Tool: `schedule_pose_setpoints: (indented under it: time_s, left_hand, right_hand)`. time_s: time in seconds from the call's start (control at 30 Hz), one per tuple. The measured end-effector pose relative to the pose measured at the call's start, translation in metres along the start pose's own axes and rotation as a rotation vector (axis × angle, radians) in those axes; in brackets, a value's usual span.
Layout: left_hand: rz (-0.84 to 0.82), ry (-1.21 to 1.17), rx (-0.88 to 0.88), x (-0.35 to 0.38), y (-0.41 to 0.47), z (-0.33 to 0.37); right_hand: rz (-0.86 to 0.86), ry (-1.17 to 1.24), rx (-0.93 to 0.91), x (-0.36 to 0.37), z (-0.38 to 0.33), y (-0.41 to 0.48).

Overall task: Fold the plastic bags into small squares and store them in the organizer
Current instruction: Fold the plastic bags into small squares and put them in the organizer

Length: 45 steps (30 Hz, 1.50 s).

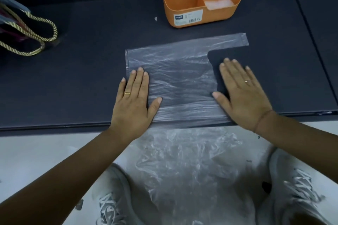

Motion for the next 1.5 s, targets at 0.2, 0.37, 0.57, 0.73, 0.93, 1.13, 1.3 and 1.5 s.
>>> schedule_pose_setpoints:
  time_s: [0.2, 0.37, 0.57, 0.73, 0.93, 1.13, 1.3, 1.5]
  left_hand:
    - [0.006, 0.056, 0.361, 0.008, -0.049, 0.044]
    - [0.258, -0.072, 0.468, -0.003, -0.070, 0.043]
    - [0.323, -0.198, 0.447, -0.018, -0.077, 0.033]
    - [0.346, -0.261, 0.420, -0.045, -0.073, 0.046]
    - [0.325, -0.347, 0.311, -0.060, -0.071, 0.034]
    - [0.291, -0.300, 0.227, -0.055, -0.088, 0.012]
    - [0.264, -0.303, 0.131, -0.054, -0.093, -0.009]
    - [0.073, -0.858, -0.255, -0.054, -0.080, -0.043]
  right_hand:
    - [-0.002, 0.077, -0.249, -0.002, -0.028, -0.045]
    - [0.180, 0.090, -0.349, -0.004, -0.042, -0.061]
    - [0.267, 0.162, -0.342, -0.015, -0.044, -0.067]
    - [0.289, 0.177, -0.327, -0.025, -0.061, -0.060]
    - [0.377, 0.219, -0.299, -0.045, -0.038, -0.057]
    - [0.152, 0.272, -0.287, -0.051, 0.000, -0.066]
    - [-0.084, 0.396, -0.223, -0.049, 0.021, -0.068]
    - [-0.128, 0.807, -0.034, -0.068, 0.047, -0.052]
Point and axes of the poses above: each hand's wrist, its own y-axis towards the middle knuckle, its own x-axis out of the palm, z = x × y, the point moved 10 cm from there along y, towards the middle knuckle, and after that the axes turned 8 degrees about -z, right-handed, at the moved point
